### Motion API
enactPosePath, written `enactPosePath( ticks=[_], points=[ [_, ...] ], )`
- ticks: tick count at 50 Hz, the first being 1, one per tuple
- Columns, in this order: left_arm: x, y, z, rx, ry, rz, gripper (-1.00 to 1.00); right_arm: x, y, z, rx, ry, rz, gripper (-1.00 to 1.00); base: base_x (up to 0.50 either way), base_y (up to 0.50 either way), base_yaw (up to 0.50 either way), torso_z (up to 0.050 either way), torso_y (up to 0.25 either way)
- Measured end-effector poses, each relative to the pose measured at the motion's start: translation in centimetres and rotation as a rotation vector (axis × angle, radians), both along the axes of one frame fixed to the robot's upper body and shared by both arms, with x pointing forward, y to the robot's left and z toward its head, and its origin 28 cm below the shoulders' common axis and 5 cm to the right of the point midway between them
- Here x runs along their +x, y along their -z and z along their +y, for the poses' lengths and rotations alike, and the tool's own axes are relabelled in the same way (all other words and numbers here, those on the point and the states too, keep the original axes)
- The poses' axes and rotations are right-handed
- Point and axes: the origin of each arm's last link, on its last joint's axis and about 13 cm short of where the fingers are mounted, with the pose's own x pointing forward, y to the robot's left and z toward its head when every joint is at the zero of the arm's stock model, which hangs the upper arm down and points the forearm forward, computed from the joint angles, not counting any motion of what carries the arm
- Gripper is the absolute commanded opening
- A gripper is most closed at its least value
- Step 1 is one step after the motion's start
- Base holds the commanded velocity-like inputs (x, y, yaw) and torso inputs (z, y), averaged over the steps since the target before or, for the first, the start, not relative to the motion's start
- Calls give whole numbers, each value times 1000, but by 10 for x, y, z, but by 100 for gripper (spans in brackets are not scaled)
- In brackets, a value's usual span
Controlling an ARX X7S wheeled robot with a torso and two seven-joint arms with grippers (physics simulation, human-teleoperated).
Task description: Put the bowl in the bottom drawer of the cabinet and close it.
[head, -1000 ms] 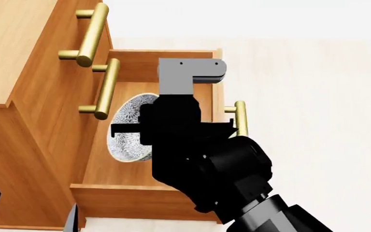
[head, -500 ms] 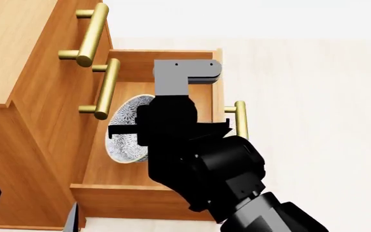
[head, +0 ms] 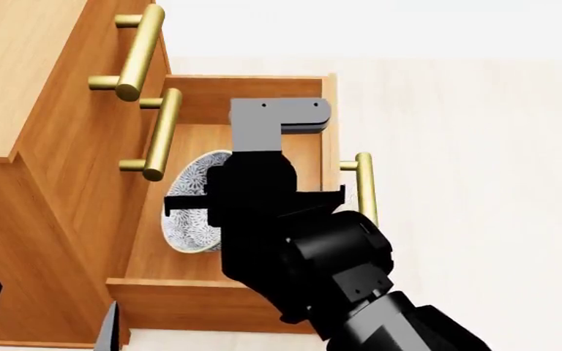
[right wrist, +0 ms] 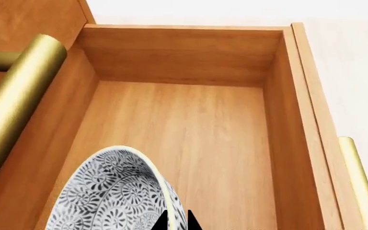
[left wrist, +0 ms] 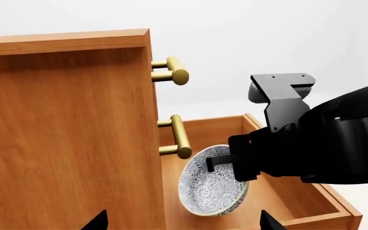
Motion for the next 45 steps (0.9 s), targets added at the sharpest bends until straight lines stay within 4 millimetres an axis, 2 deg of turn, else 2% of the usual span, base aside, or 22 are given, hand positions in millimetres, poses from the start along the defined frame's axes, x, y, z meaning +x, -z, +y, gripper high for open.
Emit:
enactPosePath(
  ticks=[31, 32, 45],
  points=[
    [0, 0, -1, 1, 5, 0, 100, 1, 6, 0, -14, 8, 3, -100, 0, 0, 0, 0, 0],
    [0, 0, -1, 0, 5, 0, 100, 1, 6, 0, -15, 10, 3, 100, 0, 0, 0, 0, 0],
    [0, 0, -1, 0, 7, -1, 100, 2, 4, 0, -21, 20, -8, 100, 0, 0, 0, 0, 0]
  ],
)
